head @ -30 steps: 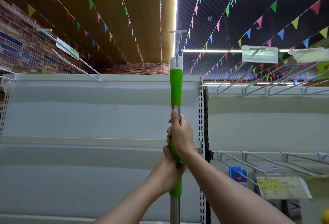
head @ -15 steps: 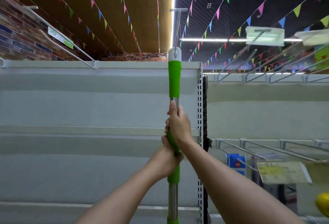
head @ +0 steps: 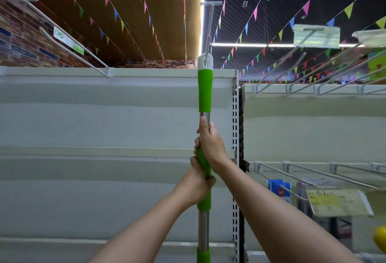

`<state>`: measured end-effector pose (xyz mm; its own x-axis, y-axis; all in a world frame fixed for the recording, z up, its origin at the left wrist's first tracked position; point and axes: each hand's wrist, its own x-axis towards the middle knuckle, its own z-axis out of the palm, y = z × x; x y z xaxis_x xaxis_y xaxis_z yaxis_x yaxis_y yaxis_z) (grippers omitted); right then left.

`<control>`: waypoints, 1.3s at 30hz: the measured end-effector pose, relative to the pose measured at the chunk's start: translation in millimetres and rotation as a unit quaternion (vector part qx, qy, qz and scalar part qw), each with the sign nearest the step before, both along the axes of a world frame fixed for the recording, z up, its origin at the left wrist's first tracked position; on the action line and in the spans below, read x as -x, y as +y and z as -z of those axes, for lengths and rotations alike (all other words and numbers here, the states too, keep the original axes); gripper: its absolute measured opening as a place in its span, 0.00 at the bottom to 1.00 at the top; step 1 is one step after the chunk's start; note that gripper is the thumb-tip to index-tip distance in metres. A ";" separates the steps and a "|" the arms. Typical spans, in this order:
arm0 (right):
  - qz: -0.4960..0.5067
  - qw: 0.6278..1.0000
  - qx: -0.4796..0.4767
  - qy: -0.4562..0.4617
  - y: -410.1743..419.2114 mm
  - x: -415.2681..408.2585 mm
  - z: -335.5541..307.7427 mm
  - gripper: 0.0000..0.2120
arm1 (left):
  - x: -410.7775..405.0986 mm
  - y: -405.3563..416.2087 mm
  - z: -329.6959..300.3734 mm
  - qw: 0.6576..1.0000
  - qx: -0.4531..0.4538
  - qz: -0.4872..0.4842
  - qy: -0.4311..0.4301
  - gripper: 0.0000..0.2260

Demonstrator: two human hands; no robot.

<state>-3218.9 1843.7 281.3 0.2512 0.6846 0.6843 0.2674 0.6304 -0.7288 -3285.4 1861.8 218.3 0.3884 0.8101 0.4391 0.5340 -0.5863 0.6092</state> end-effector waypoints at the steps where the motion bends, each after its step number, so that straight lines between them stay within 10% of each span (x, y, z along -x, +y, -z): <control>1: 0.001 1.000 0.001 0.000 1.7 -0.7 -0.7 0.19 | -1.3 1.4 -0.3 1.000 0.001 -0.003 -0.001 0.18; 14: -0.036 0.986 0.137 -0.086 17.8 -20.7 -9.3 0.18 | -6.7 17.3 -12.3 0.999 0.042 -0.008 -0.003 0.21; 39: 0.139 0.980 0.017 -0.138 55.6 -40.8 17.3 0.27 | -22.4 47.3 5.9 0.987 -0.119 -0.044 -0.101 0.32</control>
